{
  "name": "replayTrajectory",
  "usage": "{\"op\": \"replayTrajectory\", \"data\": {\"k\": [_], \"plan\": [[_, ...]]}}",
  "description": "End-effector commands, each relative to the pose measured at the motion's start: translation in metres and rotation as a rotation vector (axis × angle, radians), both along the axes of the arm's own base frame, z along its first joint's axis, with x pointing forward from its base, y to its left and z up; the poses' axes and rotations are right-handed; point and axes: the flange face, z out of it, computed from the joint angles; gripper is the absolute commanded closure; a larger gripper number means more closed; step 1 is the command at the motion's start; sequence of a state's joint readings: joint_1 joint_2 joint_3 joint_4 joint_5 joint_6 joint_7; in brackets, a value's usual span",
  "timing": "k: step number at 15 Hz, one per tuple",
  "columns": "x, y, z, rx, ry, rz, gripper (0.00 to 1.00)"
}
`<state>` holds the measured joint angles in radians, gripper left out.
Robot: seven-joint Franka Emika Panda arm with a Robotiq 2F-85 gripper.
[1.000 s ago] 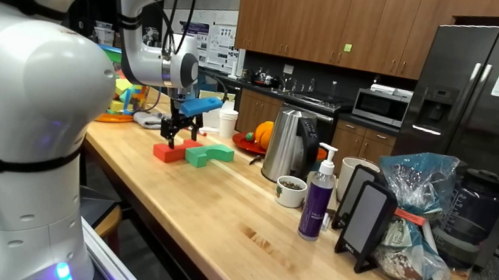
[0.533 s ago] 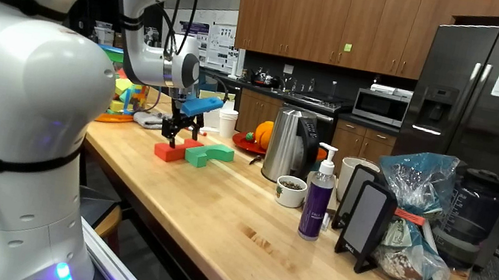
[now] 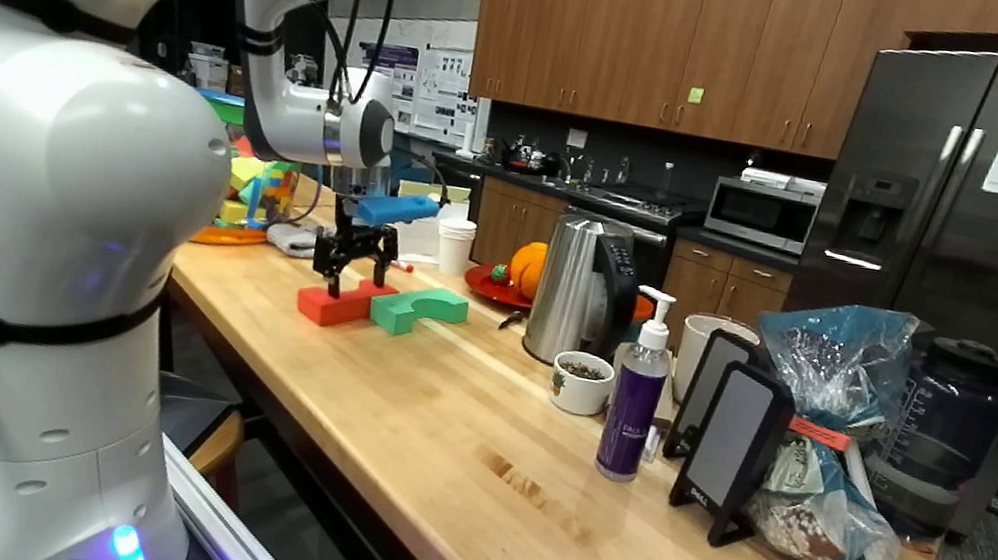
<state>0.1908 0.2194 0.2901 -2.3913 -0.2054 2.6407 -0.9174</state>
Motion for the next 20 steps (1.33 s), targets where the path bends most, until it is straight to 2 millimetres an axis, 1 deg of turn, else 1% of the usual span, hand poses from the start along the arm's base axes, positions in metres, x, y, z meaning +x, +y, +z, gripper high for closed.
{"op": "replayTrajectory", "data": {"k": [1, 8, 13, 18, 20], "plan": [[-0.008, 0.007, -0.008, -0.019, 0.054, 0.037, 0.0], [-0.025, 0.008, -0.018, -0.027, 0.091, 0.1, 0.0], [-0.04, 0.004, -0.024, -0.038, 0.115, 0.145, 0.0], [-0.063, -0.004, -0.028, -0.037, 0.145, 0.208, 0.0], [-0.074, -0.01, -0.027, -0.04, 0.157, 0.228, 0.0]]}}
